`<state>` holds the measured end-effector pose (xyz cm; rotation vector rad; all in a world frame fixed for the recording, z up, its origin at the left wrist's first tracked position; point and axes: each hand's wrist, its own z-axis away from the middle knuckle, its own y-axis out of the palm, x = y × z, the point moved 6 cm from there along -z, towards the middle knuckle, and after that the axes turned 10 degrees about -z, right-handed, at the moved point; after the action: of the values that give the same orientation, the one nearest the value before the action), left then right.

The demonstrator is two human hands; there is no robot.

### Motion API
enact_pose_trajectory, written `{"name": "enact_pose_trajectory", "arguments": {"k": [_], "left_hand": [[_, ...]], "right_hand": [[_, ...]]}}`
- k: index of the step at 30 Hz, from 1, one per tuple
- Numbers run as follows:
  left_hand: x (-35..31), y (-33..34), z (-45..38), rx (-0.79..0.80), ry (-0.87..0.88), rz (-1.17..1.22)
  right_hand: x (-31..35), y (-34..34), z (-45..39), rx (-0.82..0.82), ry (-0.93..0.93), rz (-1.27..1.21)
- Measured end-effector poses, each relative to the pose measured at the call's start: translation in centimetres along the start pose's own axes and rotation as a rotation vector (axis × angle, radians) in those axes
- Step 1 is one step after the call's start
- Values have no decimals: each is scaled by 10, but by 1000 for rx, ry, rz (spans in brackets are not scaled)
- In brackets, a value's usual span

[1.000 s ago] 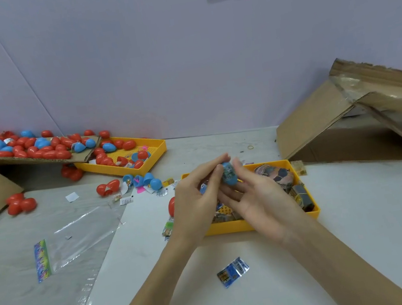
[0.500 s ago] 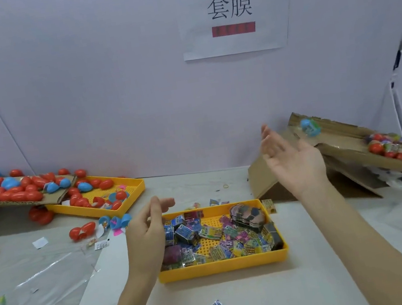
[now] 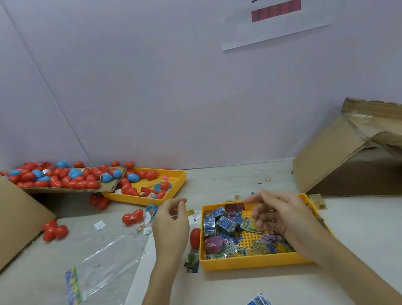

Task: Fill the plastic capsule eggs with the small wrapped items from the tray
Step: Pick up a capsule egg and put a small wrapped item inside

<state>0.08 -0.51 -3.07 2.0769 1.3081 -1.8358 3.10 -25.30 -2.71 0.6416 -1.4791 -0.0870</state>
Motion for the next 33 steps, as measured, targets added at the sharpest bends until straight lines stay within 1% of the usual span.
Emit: {"name": "enact_pose_trajectory", "arguments": {"k": [3, 7, 9, 12, 14, 15, 20, 24, 25, 28, 33], "left_hand": [[20, -11, -14, -58, -85, -11], [39, -25, -35, -212, -151, -99], [42, -27, -49, -256, -130, -208], [37, -33, -75, -317, -54, -486], [33, -38, -98, -336, -11, -627], [32, -39, -110, -313, -1, -666], [49, -34, -157, -79, -44, -895], [71, -30, -173, 113, -184, -1002], [74, -30, -176, 141, -200, -1020], [69, -28, -181, 152, -143, -1072], [53, -25, -178, 90, -4, -995]], "right_hand": [[-1, -2, -1, -26, 13, 20], [-4, -1, -2, -18, 39, 32], [-5, -1, -2, -10, 55, 46], [-7, -1, -3, -5, 73, 50], [-7, -2, -4, -12, 77, 43], [-7, -2, -4, -15, 78, 40], [-10, 0, -6, 0, 92, 53], [-12, -2, -10, -5, 88, 50], [-13, -2, -10, -2, 91, 48], [-13, -1, -11, 11, 103, 51], [-14, -3, -11, -5, 103, 26]]}}
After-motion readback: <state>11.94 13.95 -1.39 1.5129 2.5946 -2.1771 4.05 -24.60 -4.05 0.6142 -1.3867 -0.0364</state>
